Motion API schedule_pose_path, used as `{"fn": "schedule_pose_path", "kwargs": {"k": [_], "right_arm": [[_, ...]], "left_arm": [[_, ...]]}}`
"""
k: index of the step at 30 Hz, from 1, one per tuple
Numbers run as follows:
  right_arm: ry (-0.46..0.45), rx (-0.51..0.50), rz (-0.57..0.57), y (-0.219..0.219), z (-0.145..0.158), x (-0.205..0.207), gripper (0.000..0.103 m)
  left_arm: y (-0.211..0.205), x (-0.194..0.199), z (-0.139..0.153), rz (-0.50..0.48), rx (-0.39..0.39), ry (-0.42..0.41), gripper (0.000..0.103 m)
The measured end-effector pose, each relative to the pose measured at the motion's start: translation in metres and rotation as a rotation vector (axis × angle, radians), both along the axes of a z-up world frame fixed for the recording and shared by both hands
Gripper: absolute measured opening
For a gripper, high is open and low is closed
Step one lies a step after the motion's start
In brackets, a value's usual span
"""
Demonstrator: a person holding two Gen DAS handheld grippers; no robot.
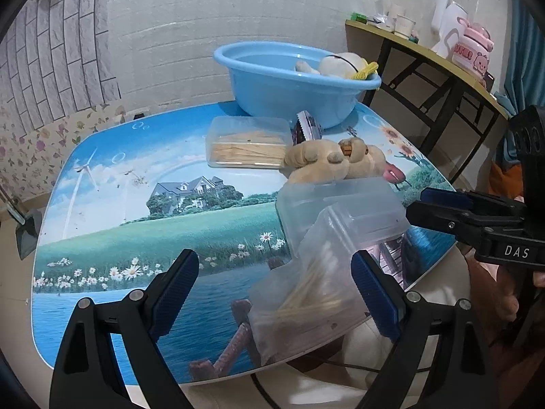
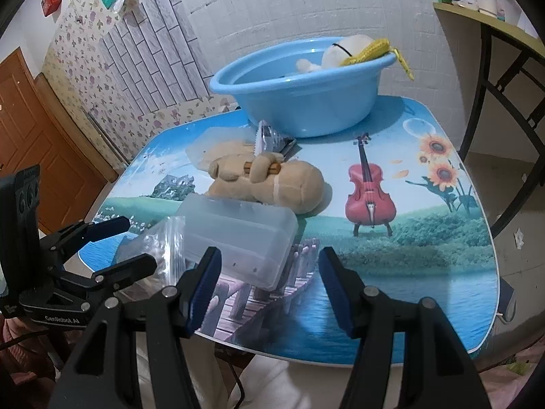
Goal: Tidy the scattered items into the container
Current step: 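Move the left tool to the cotton-swab bag while the right tool approaches the clear box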
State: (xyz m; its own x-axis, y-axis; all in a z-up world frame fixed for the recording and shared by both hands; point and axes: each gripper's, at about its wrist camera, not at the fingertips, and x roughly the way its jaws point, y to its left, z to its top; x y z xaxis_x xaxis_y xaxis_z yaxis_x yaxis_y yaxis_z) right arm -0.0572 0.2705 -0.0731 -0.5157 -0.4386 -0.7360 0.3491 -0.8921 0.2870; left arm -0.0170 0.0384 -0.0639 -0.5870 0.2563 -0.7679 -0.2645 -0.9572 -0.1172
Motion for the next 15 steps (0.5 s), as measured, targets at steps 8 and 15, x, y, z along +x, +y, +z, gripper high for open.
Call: {"fn": "schedule_pose_path", "kwargs": {"k": [8, 15], "right_arm": [[0.014, -0.015, -0.016, 0.011, 0.002, 0.004, 0.059], [0.02, -0.019, -0.015, 0.011, 0.003, 0.008, 0.059]], "left_arm": [[-0.007, 0.009, 0.005, 0.025, -0.004, 0.021, 0.091], [-0.007, 0.015, 0.008, 0.021, -0.004, 0.031, 0.091]]}}
